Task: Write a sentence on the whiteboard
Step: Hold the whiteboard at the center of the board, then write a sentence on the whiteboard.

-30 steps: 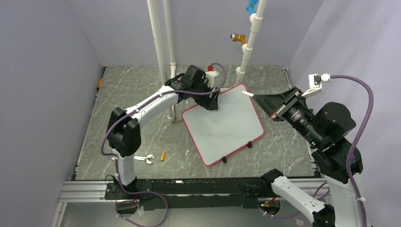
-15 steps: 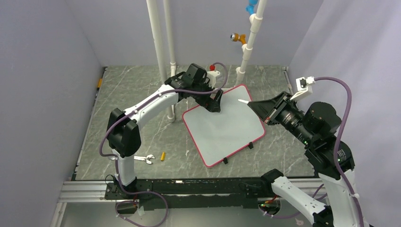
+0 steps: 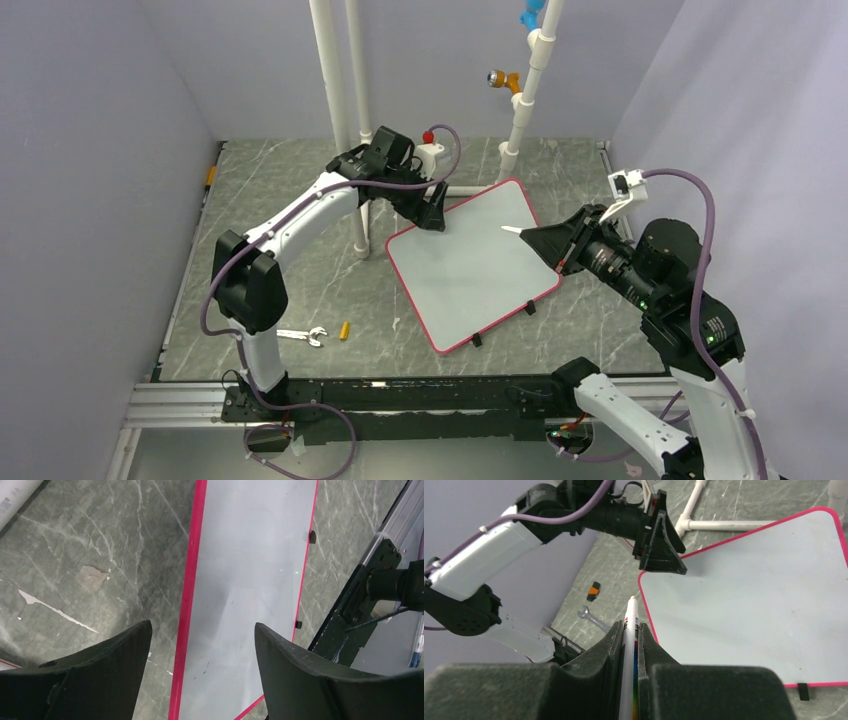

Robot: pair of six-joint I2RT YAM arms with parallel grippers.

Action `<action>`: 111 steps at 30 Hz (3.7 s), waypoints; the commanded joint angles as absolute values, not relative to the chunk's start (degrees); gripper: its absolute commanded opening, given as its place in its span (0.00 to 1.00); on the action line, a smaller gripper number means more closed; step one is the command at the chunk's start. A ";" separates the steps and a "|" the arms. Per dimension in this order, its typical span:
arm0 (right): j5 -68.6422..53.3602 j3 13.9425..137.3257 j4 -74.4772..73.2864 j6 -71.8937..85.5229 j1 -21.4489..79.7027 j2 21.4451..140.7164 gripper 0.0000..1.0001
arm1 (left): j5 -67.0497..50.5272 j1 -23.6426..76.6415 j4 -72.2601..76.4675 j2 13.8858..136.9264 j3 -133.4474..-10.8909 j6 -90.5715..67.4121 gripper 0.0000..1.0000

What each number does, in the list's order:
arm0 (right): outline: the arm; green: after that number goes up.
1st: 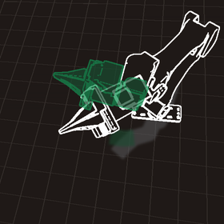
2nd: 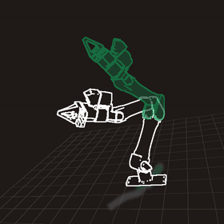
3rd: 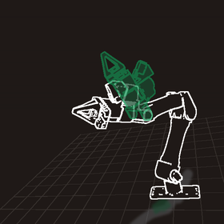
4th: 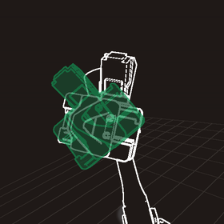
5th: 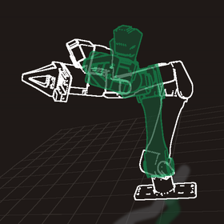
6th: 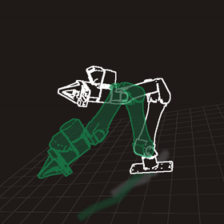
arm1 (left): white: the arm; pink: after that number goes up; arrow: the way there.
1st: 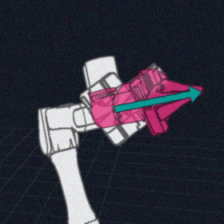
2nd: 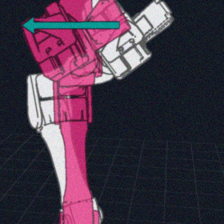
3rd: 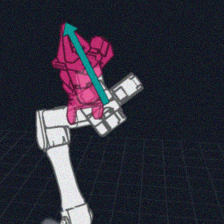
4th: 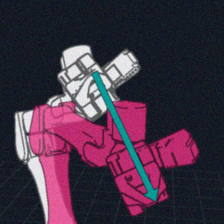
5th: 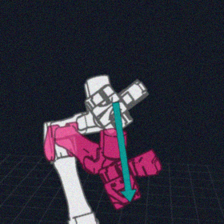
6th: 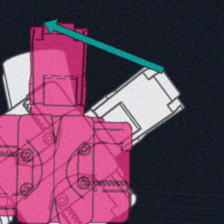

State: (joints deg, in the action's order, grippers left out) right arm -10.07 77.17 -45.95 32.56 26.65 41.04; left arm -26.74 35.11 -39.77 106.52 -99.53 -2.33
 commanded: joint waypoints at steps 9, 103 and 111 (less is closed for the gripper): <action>-10.87 73.31 -45.90 24.40 26.52 44.48 0.00 | -35.58 33.64 -40.05 103.55 -95.43 4.23 0.62; 32.33 54.55 -12.79 19.81 68.51 67.19 0.00 | -26.68 37.84 -34.12 97.27 -89.61 -5.54 0.00; 28.99 52.94 -12.47 20.10 68.47 67.17 0.00 | -26.54 37.81 -34.23 97.12 -89.54 -5.45 0.00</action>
